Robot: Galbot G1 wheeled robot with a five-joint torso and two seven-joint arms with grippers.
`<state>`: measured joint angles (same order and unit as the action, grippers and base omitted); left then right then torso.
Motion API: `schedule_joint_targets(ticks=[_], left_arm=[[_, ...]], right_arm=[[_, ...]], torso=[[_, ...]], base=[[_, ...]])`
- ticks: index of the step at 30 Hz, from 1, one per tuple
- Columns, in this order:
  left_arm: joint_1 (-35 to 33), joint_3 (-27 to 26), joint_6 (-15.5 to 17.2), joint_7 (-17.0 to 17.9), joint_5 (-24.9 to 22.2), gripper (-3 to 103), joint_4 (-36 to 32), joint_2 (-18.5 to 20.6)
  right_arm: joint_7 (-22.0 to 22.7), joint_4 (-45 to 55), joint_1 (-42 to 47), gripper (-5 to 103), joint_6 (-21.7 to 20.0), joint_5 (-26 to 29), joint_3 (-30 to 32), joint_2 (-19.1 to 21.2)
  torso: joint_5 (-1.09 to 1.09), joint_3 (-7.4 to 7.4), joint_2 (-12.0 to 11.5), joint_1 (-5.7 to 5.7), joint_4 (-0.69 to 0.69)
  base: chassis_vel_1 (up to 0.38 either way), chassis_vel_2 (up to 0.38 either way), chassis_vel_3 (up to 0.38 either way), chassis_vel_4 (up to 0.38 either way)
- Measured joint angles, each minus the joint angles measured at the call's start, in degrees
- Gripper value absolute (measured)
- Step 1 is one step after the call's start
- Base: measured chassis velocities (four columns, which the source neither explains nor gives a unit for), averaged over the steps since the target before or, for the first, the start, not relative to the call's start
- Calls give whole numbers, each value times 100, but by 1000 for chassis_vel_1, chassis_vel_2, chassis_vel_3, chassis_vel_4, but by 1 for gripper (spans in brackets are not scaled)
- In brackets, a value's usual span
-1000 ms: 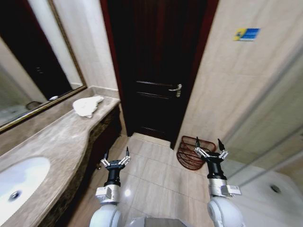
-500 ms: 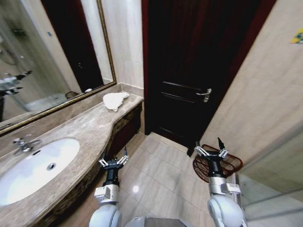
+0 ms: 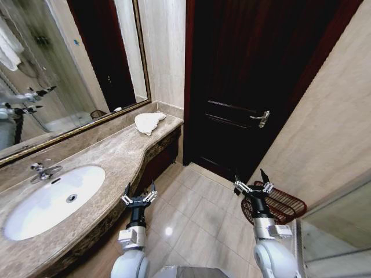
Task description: Discard the used towel into the hamper.
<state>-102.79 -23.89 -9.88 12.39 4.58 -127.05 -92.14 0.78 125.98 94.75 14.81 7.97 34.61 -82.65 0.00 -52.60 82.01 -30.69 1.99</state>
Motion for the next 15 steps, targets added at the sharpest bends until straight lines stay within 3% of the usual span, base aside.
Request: schedule_joint_targets(ticks=[15], left_arm=[[7, 12, 5, 68, -2, 100, 43, 0]], right_arm=[[-40, -52, 49, 100, 82, 73, 12, -11]], torso=[[-1, -1, -2, -2, 0]], base=[[-126, 120, 132, -123]])
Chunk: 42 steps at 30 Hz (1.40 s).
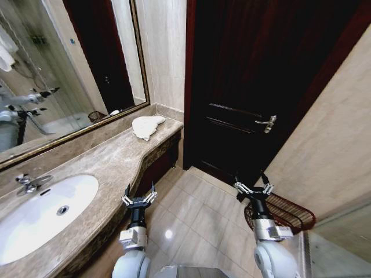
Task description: Discard the used towel into the hamper.
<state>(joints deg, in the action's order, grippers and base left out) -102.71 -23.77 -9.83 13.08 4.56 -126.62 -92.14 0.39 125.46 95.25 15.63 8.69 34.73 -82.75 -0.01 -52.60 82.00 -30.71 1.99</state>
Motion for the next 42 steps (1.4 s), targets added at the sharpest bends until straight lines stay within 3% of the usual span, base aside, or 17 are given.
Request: schedule_joint_targets(ticks=[8, 12, 19, 30, 37, 42], left_arm=[[-3, -1, 44, 63, 0, 100, -22, 0], [20, -13, 194, 338, -16, 100, -29, 0], [38, -15, 273, 460, -43, 100, -72, 0], [55, -115, 757, 793, -27, 100, -217, 0], [121, -295, 729, 649, -395, 100, -381, 0], [152, -442, 896, 573, -637, 100, -542, 0]], right_arm=[[-9, 0, -13, 100, 4, 0, -12, -6], [-12, 4, -17, 100, 5, -2, -16, -9], [-11, 36, -21, 100, 3, -18, -18, -12], [209, 62, 46, 100, 79, -138, -30, -48], [311, 11, -45, 100, 203, -353, -8, -32], [299, 19, -61, 100, 202, -338, -31, -23]], torso=[[1, 0, 0, 0, 1], [1, 1, 1, 1, 0], [2, 0, 1, 0, 0], [0, 0, 1, 0, 0], [1, -1, 0, -5, 2], [2, 0, 0, -1, -1]], base=[[-133, 137, 127, -131], [-146, 137, 138, -141], [-170, 160, 168, -150], [-187, 188, 187, -183], [-165, 160, 169, -139], [-36, 26, -4, -1]])
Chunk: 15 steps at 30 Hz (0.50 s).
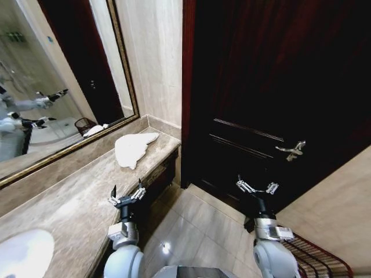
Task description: Discard the used towel into the hamper.
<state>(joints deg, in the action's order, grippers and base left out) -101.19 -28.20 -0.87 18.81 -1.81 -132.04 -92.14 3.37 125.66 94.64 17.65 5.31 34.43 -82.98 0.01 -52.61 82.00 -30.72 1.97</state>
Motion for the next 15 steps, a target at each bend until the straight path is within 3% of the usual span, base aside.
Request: schedule_joint_targets(ticks=[15], left_arm=[[80, -279, 159, 6, -249, 100, -86, 0]], right_arm=[[-4, -30, -38, 100, 57, 24, -144, -37]], torso=[[-1, 1, 1, 0, 2]], base=[[26, 4, 12, 25]])
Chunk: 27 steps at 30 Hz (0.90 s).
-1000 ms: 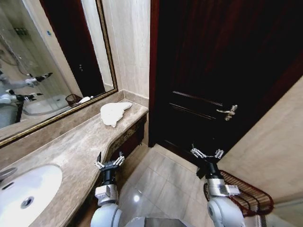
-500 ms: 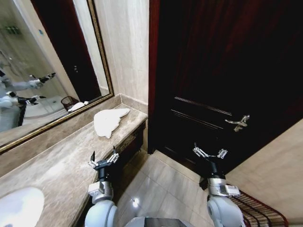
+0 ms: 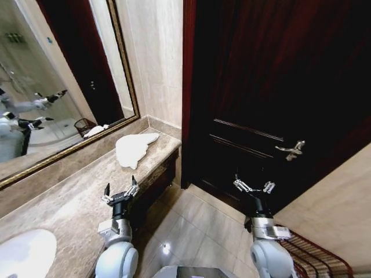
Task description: Discard the used towel into the hamper.
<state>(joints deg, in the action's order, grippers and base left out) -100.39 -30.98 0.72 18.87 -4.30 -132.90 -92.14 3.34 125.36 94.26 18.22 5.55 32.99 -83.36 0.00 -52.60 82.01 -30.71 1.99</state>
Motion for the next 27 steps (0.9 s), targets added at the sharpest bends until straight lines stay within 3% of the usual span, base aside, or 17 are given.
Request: schedule_joint_targets(ticks=[7, 13, 20, 27], left_arm=[[23, -49, 37, 29, -9, 100, 21, 0], [266, -296, 281, 240, -190, 100, 267, 0], [822, -518, 730, -194, -568, 100, 520, 23], [1444, -506, 895, -338, -868, 100, 914, 212]], right_arm=[[17, -61, 3, 100, 44, 5, 19, 0], [61, -131, -18, 100, -28, -136, 23, 5], [82, -165, -23, 100, -67, -341, -52, -38], [127, -172, -19, 100, -140, -417, -20, 41]], torso=[[0, 0, 0, 1, 0], [1, 0, 0, 1, 1], [0, 0, 0, 1, 0], [0, 0, 0, 1, 0]], base=[[67, 57, 61, 59], [63, 49, 46, 49], [0, 0, 0, 0], [0, 0, 0, 0]])
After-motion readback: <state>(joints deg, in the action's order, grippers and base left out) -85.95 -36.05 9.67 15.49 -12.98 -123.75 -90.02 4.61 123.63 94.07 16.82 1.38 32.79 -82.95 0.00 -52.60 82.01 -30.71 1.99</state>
